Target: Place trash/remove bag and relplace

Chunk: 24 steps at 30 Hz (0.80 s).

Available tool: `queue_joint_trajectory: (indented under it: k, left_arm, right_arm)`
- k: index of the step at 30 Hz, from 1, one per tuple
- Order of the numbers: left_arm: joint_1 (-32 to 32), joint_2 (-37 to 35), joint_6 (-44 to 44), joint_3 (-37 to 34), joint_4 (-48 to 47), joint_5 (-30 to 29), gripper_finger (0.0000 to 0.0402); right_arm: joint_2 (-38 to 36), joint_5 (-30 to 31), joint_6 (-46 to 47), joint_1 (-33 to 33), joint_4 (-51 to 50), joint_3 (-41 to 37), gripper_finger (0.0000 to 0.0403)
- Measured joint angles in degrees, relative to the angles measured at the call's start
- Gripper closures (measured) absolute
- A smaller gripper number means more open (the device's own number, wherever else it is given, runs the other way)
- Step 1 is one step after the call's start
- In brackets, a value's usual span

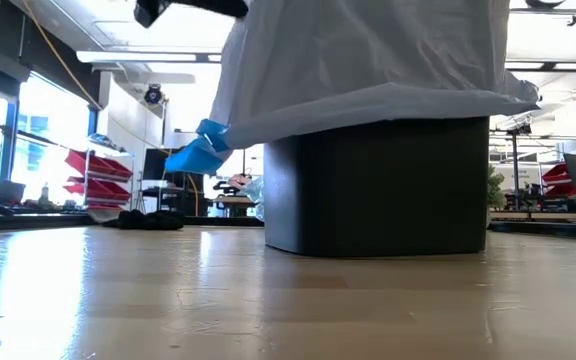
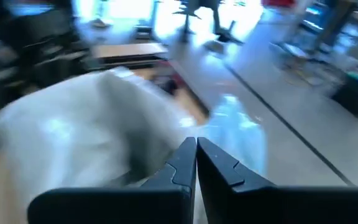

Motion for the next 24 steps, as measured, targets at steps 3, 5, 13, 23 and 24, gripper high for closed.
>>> queue_joint_trajectory:
  k: [3, 5, 13, 23, 24]
  left_arm:
    - [2.31, 0.23, 0.57, -0.02, -1.25, 0.91, 0.0401]
    - [3.05, 0.35, 0.52, -0.22, -2.12, 0.96, 0.0401]
    - [3.28, 0.57, 0.56, -0.31, -2.44, 0.96, 0.0401]
    - [3.30, 0.57, 0.75, -1.78, -2.50, 0.12, 0.0402]
    - [3.36, 0.57, 0.39, -2.63, -2.08, -0.24, 0.0402]
  right_arm:
    - [-1.18, -3.39, -4.68, -10.23, -0.36, 1.20, 0.0403]
    - [-2.91, -9.95, -9.37, -18.29, 0.72, -0.43, 0.0403]
    - [-11.25, -43.27, -27.86, -46.17, 27.33, -21.21, 0.0403]
    - [-11.86, -78.04, -29.00, -61.35, 56.76, -47.88, 0.0403]
    - [-11.95, -81.18, -28.98, -61.97, 58.06, -49.82, 0.0403]
